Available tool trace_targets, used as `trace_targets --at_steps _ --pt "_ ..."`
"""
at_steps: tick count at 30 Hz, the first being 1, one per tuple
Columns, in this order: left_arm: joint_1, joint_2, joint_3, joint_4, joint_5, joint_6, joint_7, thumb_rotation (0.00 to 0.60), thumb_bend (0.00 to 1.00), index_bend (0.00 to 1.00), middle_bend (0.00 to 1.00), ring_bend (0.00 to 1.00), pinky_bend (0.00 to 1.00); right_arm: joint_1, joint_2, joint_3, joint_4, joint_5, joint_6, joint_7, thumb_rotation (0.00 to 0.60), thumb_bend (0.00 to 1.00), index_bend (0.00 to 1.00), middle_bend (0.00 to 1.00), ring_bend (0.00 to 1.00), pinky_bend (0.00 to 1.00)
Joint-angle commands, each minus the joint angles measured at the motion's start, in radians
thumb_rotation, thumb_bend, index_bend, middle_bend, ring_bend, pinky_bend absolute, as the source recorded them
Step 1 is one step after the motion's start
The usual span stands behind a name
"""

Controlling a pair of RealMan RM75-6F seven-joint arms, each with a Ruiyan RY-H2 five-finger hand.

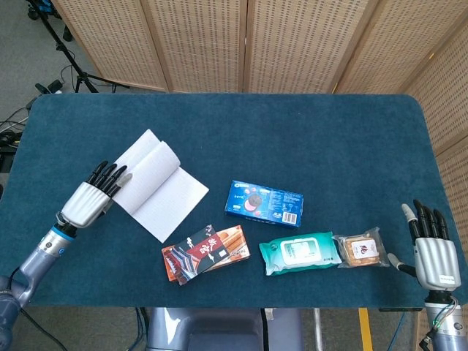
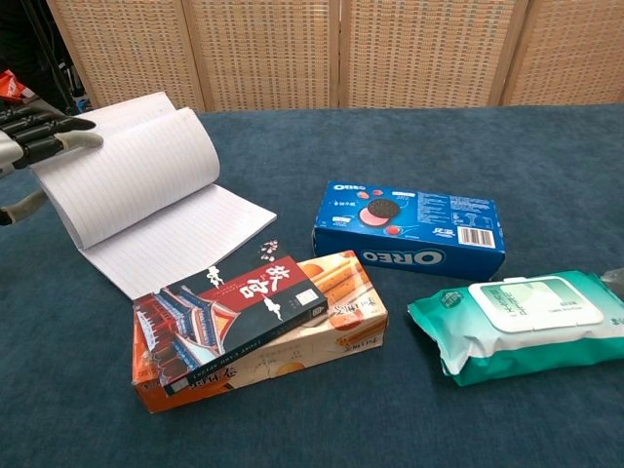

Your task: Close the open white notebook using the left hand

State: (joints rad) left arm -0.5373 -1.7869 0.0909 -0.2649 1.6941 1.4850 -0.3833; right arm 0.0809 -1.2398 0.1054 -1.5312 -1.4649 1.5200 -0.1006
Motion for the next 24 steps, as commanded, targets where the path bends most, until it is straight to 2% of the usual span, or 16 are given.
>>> trace_targets --at_steps 1,4,7,15,24 --pt "-0.013 -0.008 -0.017 -0.018 -0.004 0.063 -0.001 0.6 0.53 0.0 0.0 0.0 0.0 -0.001 0.001 0.001 0.0 0.002 0.0 0.002 0.6 0.0 0.0 0.0 0.0 0.0" --pt "-0.02 -0.011 -0.024 -0.032 -0.005 0.097 -0.004 0.6 0.5 0.0 0.0 0.0 0.0 -0.002 0.002 0.002 0.0 0.003 0.002 0.007 0.6 0.0 0.0 0.0 0.0 0.0" --pt "-0.024 -0.013 -0.028 -0.05 -0.004 0.127 -0.012 0.6 0.41 0.0 0.0 0.0 0.0 -0.003 0.005 0.003 -0.002 0.0 0.006 0.01 0.6 0.0 0.0 0.0 0.0 0.0" --pt "-0.026 -0.006 -0.025 -0.08 0.006 0.177 -0.016 0.6 0.32 0.0 0.0 0.0 0.0 -0.006 0.009 0.003 -0.005 -0.004 0.012 0.019 0.6 0.0 0.0 0.0 0.0 0.0" --pt "-0.005 0.011 -0.034 -0.1 -0.006 0.201 -0.019 0.6 0.31 0.0 0.0 0.0 0.0 -0.007 0.012 0.0 -0.011 -0.011 0.015 0.022 0.6 0.0 0.0 0.0 0.0 0.0"
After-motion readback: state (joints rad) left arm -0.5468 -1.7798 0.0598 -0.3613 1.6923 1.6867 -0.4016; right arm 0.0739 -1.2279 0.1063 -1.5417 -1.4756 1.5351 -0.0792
